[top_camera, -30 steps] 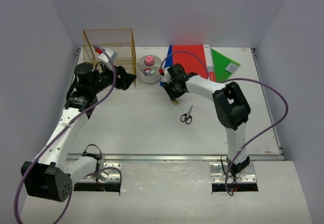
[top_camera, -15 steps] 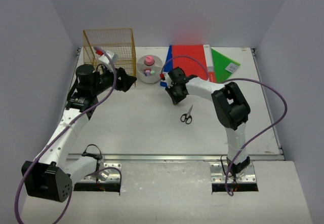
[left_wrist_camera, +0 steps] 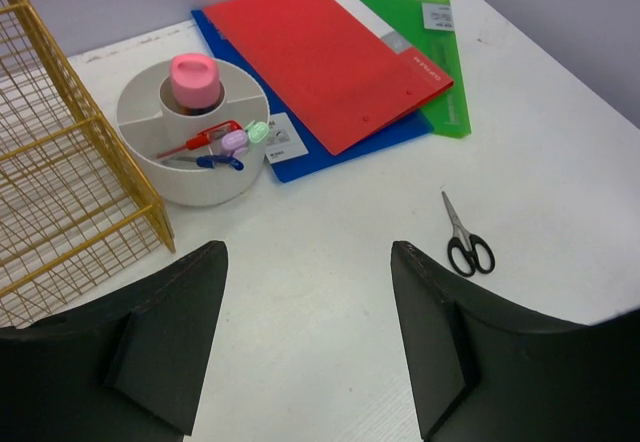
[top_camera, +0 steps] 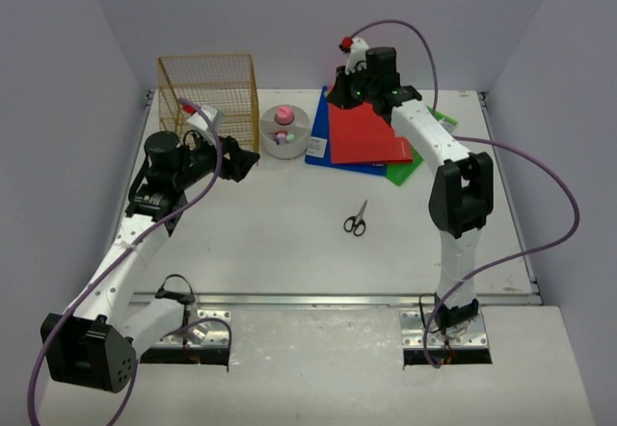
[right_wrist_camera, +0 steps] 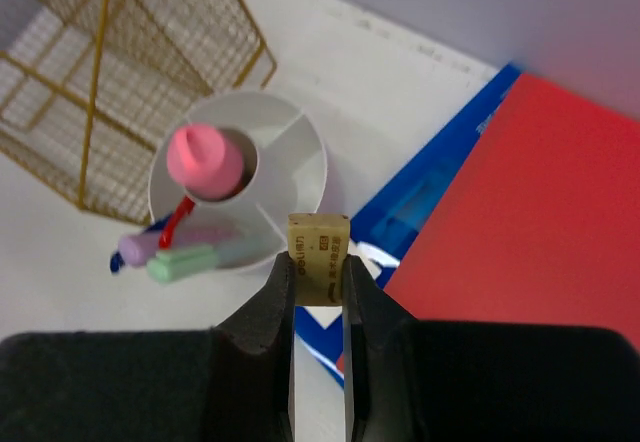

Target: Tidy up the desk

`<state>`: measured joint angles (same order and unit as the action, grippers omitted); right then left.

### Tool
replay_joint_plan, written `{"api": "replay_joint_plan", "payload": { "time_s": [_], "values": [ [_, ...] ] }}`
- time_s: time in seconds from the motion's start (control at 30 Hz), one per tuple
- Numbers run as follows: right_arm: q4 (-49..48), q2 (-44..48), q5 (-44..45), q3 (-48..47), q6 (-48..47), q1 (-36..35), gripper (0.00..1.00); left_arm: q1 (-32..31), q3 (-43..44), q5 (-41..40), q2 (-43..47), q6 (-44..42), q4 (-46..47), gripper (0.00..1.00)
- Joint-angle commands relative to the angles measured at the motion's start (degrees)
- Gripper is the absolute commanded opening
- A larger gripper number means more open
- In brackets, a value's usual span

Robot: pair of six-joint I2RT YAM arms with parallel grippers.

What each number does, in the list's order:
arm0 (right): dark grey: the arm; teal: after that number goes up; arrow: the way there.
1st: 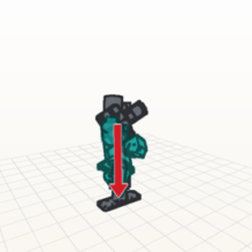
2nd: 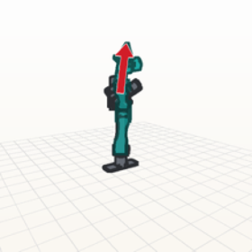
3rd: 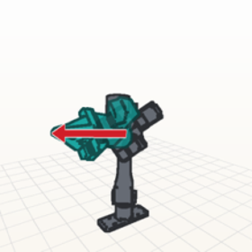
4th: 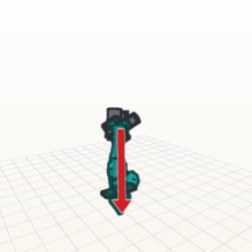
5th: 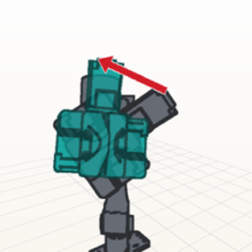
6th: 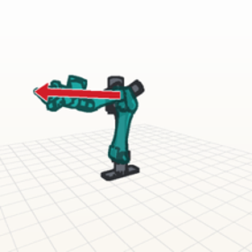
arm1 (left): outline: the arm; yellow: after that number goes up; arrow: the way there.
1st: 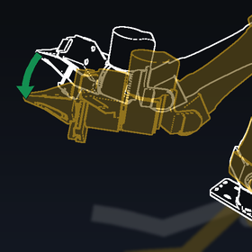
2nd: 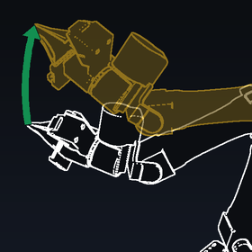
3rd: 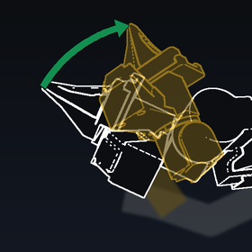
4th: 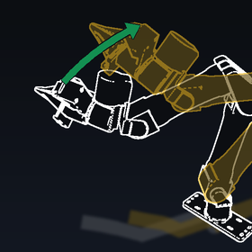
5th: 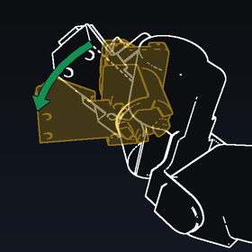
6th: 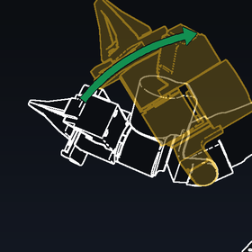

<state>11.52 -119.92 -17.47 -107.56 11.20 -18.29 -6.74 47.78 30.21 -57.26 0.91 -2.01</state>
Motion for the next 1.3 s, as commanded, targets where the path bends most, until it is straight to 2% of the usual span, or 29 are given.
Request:
{"api": "replay_joint_plan", "payload": {
  "time_s": [0.0, 0.2, 0.4, 0.53, 0.6, 0.7, 0.77, 0.9, 1.2, 1.27],
  "values": [
    [-13.1, -5.9, -4.7, -4.1, 9.5, -1.0, 0.00, 0.6, -0.2, 0.3, 1.8, 1.4, 4.0, 0.64],
    [-17.7, -11.1, -7.0, -8.1, 14.6, -1.0, 0.04, 0.6, 0.3, -0.7, 2.1, 0.5, 4.9, 0.64],
    [-15.0, -12.9, -8.6, -7.4, 13.9, -1.1, 0.03, 0.6, 0.6, -0.6, 1.1, 1.4, 6.5, 0.67],
    [-13.7, -13.4, -9.9, -5.1, 14.1, -1.3, 0.03, 0.6, 0.7, -0.6, 0.1, 2.2, 6.9, 0.77],
    [-13.3, -13.7, -9.9, -4.3, 13.6, -1.4, 0.03, 0.6, 1.1, -0.5, -0.3, 2.3, 6.7, 0.80],
    [-13.1, -14.3, -10.0, -3.8, 12.8, -1.7, 0.04, 0.6, 1.4, -0.4, -0.7, 2.3, 6.4, 0.94],
    [-12.7, -14.9, -10.0, -4.2, 12.8, -1.8, 0.05, 0.6, 1.4, -0.6, -0.7, 2.3, 6.3, 0.99],
    [-12.7, -15.8, -9.7, -5.2, 12.5, -2.2, 0.06, 0.6, 1.4, -1.2, -0.7, 2.2, 6.1, 1.00],
    [-12.7, -17.0, -8.5, -6.6, 11.3, -3.0, 0.15, 0.6, 0.8, -1.2, -0.4, 2.3, 6.5, 1.00],
    [-12.7, -17.3, -8.1, -7.2, 11.2, -3.3, 0.28, 0.6, 0.6, -1.2, -0.4, 2.4, 6.6, 1.00]
  ]
}}
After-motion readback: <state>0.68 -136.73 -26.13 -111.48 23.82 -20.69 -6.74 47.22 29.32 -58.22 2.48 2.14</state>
